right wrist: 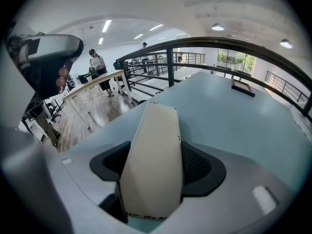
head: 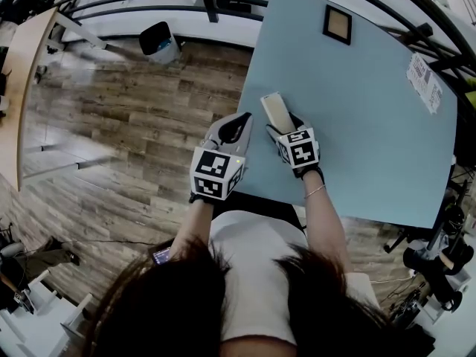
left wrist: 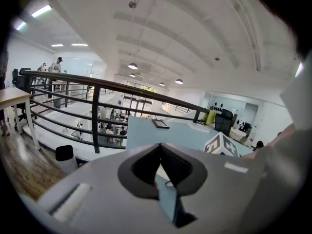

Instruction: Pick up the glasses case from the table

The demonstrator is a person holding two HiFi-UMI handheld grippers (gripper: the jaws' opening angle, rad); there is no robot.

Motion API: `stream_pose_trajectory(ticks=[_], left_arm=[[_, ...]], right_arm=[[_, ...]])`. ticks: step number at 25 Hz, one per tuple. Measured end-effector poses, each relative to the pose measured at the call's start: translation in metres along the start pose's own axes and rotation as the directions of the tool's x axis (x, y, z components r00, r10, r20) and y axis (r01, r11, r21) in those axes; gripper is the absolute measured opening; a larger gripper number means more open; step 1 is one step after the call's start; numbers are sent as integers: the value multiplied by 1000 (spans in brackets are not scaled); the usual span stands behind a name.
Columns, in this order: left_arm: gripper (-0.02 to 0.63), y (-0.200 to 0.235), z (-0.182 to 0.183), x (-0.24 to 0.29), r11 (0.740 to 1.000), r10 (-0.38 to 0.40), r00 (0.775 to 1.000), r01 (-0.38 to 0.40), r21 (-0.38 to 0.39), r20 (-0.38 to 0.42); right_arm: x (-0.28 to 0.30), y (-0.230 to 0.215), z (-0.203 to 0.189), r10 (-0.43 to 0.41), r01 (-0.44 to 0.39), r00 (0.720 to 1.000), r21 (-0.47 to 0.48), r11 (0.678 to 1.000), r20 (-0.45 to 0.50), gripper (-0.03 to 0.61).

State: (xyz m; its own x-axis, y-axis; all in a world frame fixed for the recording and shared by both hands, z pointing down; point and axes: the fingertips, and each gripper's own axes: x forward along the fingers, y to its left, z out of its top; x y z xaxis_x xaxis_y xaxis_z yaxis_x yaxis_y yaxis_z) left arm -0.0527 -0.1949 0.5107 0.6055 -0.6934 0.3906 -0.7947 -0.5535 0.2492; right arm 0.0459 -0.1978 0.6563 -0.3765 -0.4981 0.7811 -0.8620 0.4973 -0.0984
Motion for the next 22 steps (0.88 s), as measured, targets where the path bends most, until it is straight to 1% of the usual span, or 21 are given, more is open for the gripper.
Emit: stream_pose_trajectory(ticks=[11,22], left_arm=[[57,7,7,-7,1000,19,1000,-19,5,19],[57,2,20,-10,1000,21,999,-22,21,43]], right_arm=[[-7,11,7,3,-3,999,15,1000,32,321],[-31,4,34,-28,24,992,30,999,126,321]])
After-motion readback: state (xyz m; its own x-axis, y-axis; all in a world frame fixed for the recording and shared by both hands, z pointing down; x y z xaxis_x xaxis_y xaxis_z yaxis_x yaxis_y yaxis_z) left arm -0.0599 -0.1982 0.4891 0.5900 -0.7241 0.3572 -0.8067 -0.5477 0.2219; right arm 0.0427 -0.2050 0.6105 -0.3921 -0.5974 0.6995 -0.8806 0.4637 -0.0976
